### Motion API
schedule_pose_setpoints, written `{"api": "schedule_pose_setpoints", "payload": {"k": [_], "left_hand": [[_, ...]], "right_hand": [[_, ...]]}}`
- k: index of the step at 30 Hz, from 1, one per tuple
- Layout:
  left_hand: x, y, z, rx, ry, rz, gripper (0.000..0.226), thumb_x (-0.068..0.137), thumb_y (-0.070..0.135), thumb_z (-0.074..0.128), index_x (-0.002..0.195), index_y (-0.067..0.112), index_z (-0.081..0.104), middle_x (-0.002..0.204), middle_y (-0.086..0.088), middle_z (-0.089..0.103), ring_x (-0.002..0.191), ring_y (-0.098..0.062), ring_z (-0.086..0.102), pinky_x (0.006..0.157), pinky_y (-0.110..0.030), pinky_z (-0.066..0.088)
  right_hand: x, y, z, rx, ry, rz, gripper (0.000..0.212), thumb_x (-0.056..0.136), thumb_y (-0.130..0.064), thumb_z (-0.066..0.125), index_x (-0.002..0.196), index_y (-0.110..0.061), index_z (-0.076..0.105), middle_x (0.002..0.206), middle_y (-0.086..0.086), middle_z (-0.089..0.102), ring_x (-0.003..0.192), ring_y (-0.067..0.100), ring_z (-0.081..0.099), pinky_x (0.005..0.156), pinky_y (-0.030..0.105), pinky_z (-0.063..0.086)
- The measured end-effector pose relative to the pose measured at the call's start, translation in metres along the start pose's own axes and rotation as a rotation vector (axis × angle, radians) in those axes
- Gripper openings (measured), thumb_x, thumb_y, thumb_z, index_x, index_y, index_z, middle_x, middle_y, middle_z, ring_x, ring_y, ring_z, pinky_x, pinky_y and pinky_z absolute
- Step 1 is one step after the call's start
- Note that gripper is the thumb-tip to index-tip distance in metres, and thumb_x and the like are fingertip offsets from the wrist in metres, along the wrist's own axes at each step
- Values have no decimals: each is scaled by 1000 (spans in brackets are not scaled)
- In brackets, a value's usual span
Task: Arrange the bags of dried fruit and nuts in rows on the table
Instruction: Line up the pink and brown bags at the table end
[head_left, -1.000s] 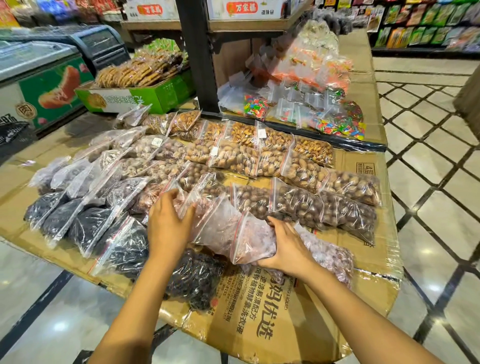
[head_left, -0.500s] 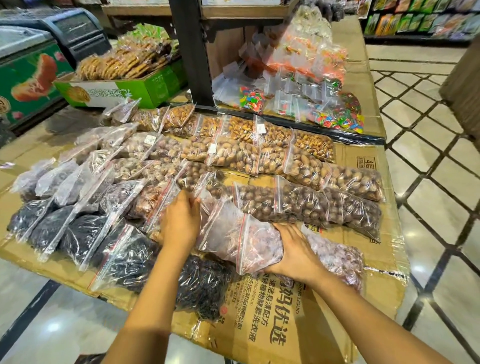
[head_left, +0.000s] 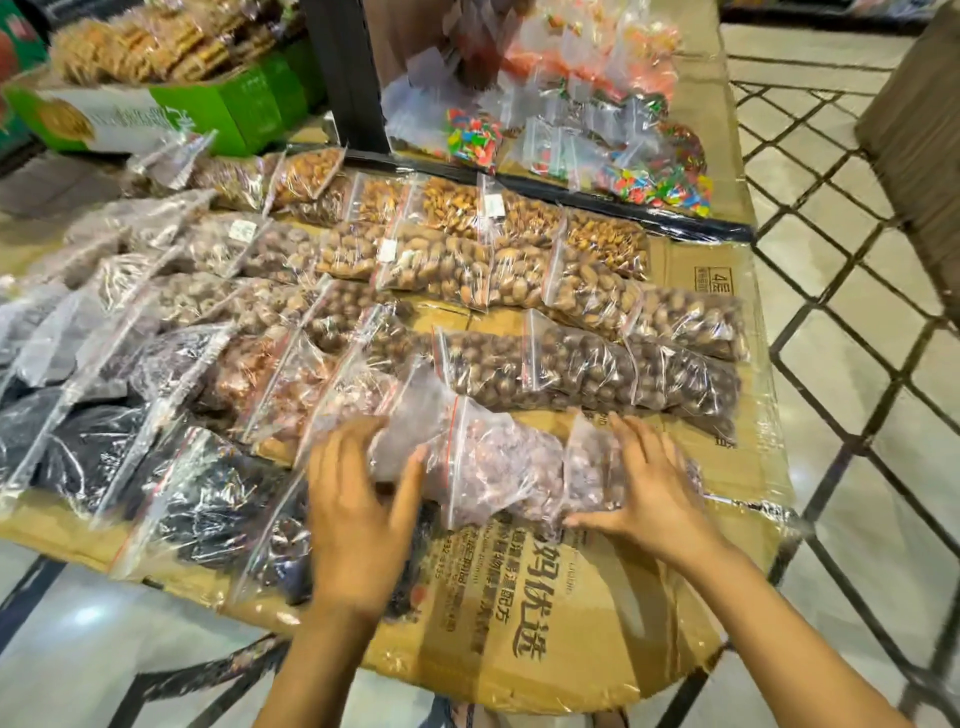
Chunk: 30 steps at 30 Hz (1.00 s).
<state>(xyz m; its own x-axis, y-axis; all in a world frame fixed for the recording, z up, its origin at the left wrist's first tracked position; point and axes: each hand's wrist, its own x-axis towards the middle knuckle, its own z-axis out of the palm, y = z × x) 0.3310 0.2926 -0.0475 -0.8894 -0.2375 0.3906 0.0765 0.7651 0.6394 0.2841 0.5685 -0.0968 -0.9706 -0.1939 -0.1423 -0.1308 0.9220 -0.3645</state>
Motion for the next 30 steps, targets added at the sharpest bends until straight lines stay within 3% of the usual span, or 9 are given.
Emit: {"api": "schedule_pose_setpoints", "payload": {"k": [4,8,10,12,18,23,26,28,30], "left_hand": [[-13,28,55,302,-339,271,82,82,67,53,142,14,36,153,-12,33,142,-33,29,114,-50,27],[-10,33,94,642,-605,298,122,40,65,86,143,14,43,144,-24,45,131,-44,44,104,-57,40],[-1,36,98,773,-613,313,120,20,44,95,130,12,59,116,-27,62,105,-45,61,84,-51,52],[10,39,97,822,-577,381,110,20,33,96,123,13,60,97,-22,62,86,-39,59,69,-43,53],[7,44,81,824,-436,517,94,46,33,93,125,17,44,104,-21,60,88,-34,55,67,-41,46],[-1,32,64,897,-523,293,107,47,68,80,142,37,42,137,-25,49,121,-46,50,91,-53,49],[-4,44,68,821,-561,174,117,49,82,60,151,36,26,155,-24,25,138,-46,31,109,-57,32],[-11,57,70,654,-460,-45,113,61,84,49,153,29,13,157,-20,21,141,-39,28,113,-54,30],[-17,65,73,486,-218,-263,97,77,75,47,148,11,27,144,-21,41,130,-36,44,107,-50,40]], "right_hand": [[-4,28,-6,-140,-74,-44,133,47,-88,58,150,-16,13,151,5,28,136,24,26,112,34,20],[4,40,-9,-145,-109,-117,128,54,-83,61,149,-14,12,151,7,29,137,24,28,113,34,21],[10,46,-11,-93,-102,-117,124,55,-84,58,148,-13,17,150,7,33,136,24,32,113,36,22],[13,53,-11,-15,-64,-123,115,58,-80,60,145,-12,27,146,7,41,132,24,38,112,35,26],[8,67,-3,71,-25,-193,112,47,-79,45,136,-12,42,136,6,48,128,25,38,112,39,25],[-1,79,1,268,109,-184,104,45,-77,55,124,-9,53,122,6,57,116,26,50,104,43,37],[-2,81,2,355,132,-180,100,46,-72,58,121,-7,55,119,9,59,113,27,53,100,45,40],[-2,80,-1,447,137,-167,96,45,-67,60,121,-9,55,117,8,58,111,26,52,97,39,41],[-4,76,-7,574,154,-150,86,45,-59,62,117,-14,53,111,2,54,106,20,50,90,22,38]]}}
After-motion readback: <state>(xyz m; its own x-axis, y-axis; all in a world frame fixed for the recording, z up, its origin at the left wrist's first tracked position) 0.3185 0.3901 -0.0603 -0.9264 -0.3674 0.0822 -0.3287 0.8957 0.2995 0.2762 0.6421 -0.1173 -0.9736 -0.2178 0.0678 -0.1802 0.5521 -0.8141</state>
